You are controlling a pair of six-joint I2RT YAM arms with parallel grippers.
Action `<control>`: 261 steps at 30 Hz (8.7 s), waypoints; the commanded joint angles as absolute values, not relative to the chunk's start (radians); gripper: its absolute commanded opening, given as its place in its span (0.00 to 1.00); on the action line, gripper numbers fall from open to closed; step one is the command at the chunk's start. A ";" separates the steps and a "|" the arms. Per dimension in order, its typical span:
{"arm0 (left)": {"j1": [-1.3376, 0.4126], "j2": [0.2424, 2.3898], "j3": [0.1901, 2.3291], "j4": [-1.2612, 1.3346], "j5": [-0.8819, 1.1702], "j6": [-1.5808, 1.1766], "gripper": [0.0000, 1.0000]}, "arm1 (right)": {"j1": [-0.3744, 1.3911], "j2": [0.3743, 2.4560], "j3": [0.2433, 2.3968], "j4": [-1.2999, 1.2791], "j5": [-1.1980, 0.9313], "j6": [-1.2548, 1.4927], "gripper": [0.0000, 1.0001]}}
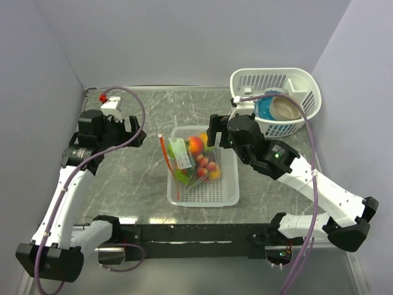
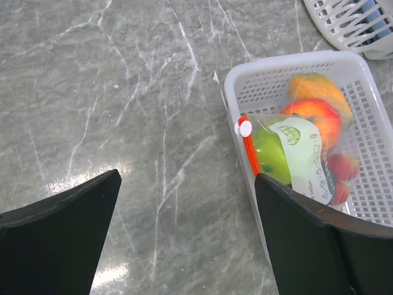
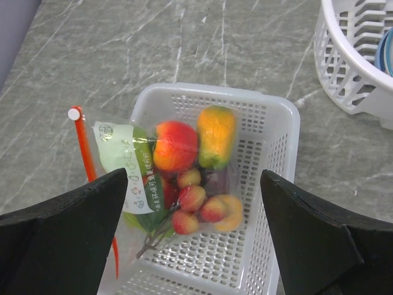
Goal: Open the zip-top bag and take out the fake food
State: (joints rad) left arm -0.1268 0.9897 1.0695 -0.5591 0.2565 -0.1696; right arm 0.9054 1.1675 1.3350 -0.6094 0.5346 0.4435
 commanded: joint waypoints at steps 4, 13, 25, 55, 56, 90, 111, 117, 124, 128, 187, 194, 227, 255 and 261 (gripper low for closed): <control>-0.126 0.992 1.029 -0.489 0.302 -0.181 0.99 | 0.910 1.088 1.305 -0.603 0.598 0.425 0.97; -0.126 1.000 0.950 -0.391 0.422 -0.201 0.99 | 0.910 1.029 1.240 -0.592 0.617 0.433 0.97; -0.144 1.123 0.901 -0.296 0.649 -0.224 0.98 | 0.910 0.989 1.193 -0.594 0.614 0.451 0.97; -0.227 1.275 1.143 -0.273 0.788 -0.268 0.01 | 0.908 0.997 1.141 -0.607 0.643 0.482 0.96; -0.229 1.267 1.184 -0.281 0.798 -0.282 0.01 | 0.910 0.999 1.131 -0.607 0.646 0.494 0.96; 0.098 0.905 1.223 -0.773 0.546 0.156 0.01 | 0.758 1.327 0.962 -0.373 0.683 0.545 0.94; 0.158 0.976 1.355 -0.660 0.445 0.146 0.01 | 0.716 1.227 0.994 -0.357 0.557 0.476 0.86; 0.158 0.974 1.296 -0.724 0.566 0.196 0.01 | 0.775 1.296 1.104 -0.315 0.457 0.417 0.84; 0.156 0.974 1.181 -0.959 0.692 0.535 0.04 | 0.801 1.374 1.223 -0.152 0.198 0.183 0.81; 0.158 0.924 1.086 -0.939 0.623 0.621 0.06 | 0.798 1.367 1.215 -0.040 0.106 0.008 0.84; -0.454 1.017 0.887 -0.374 0.127 -0.051 0.97 | 0.798 1.221 0.804 0.449 -0.083 -0.064 0.81; -0.531 1.103 0.907 -0.354 0.003 -0.032 0.77 | 0.795 1.187 0.778 0.445 -0.049 -0.045 0.80; -0.537 0.720 1.178 -0.946 -0.130 0.609 0.01 | 0.790 1.316 0.931 0.569 -0.288 -0.074 0.83; -0.537 0.618 1.149 -1.002 0.037 0.815 0.01 | 0.784 1.443 0.876 0.787 -0.592 0.034 0.97; -0.537 0.643 1.154 -0.989 0.052 0.796 0.01 | 0.784 1.468 0.887 0.873 -0.719 0.141 0.92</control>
